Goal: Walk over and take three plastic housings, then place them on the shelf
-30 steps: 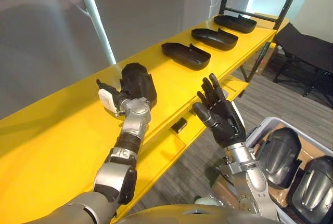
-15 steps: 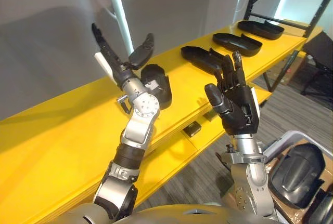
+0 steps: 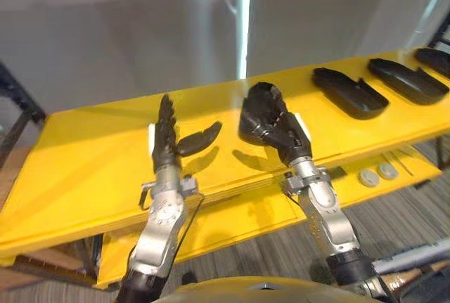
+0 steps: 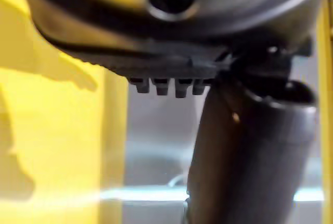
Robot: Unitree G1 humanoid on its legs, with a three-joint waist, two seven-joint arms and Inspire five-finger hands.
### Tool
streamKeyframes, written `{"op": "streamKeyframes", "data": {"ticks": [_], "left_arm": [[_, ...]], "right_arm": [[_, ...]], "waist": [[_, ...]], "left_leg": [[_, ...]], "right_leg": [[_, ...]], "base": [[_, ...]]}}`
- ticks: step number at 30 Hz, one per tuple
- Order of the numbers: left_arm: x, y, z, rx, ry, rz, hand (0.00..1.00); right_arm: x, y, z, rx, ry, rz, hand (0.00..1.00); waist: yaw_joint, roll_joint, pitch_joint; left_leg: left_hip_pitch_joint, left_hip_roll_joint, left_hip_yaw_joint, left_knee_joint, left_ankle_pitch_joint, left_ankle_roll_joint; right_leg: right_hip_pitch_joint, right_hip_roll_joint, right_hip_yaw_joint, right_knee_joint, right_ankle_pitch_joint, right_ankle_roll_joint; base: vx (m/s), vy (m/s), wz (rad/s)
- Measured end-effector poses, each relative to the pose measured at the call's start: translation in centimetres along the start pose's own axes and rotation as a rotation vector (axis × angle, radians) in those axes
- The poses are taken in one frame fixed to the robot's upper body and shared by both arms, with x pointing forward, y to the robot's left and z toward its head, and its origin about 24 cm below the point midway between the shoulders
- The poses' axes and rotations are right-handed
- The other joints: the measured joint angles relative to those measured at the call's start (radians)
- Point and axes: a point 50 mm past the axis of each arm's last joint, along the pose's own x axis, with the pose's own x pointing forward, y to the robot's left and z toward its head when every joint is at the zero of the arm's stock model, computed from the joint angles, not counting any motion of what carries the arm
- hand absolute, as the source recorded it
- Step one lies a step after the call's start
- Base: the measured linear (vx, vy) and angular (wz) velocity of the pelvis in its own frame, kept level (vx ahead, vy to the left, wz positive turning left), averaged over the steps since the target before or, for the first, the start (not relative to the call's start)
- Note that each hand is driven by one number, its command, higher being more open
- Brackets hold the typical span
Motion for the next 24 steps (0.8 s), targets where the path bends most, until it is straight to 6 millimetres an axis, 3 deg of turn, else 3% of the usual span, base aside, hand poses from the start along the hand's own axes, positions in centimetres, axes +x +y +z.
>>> {"op": "streamKeyframes", "data": {"ticks": [5,12,21,24], "left_arm": [[-0.8,2.3,-0.8,-0.001,0.024,0.028,1.00],[-1.2,3.1,-0.7,-0.068,0.009,0.002,1.00],[-1.5,2.6,-0.8,-0.126,0.010,-0.045,1.00],[-1.5,2.1,-0.8,-0.132,0.008,-0.066,1.00]], "right_arm": [[3.1,1.5,1.0,-0.022,-0.028,0.006,1.00],[5.3,3.6,0.9,-0.077,-0.023,-0.054,1.00],[5.5,2.0,-3.2,-0.146,0.249,-0.345,1.00],[6.5,1.9,-2.4,-0.137,0.235,-0.390,1.00]], "waist": [[0.060,0.000,0.013],[0.091,0.007,0.040],[0.108,0.022,0.056],[0.103,0.023,0.057]], "left_leg": [[-0.011,-0.009,-0.048,0.000,0.006,0.001],[-0.027,-0.012,-0.074,0.000,0.009,0.003],[-0.029,-0.017,-0.082,0.000,0.014,-0.001],[-0.028,-0.016,-0.082,0.000,0.016,0.002]], "right_leg": [[0.025,0.000,-0.047,-0.015,-0.005,-0.008],[0.032,0.000,-0.082,-0.018,-0.010,-0.004],[0.045,0.000,-0.096,-0.032,-0.008,-0.007],[0.044,0.001,-0.096,-0.032,-0.008,-0.007]], "base": [[-0.05,-0.013,0.28],[-0.03,-0.011,0.14],[0.02,-0.020,0.03],[0.01,-0.012,-0.01]]}}
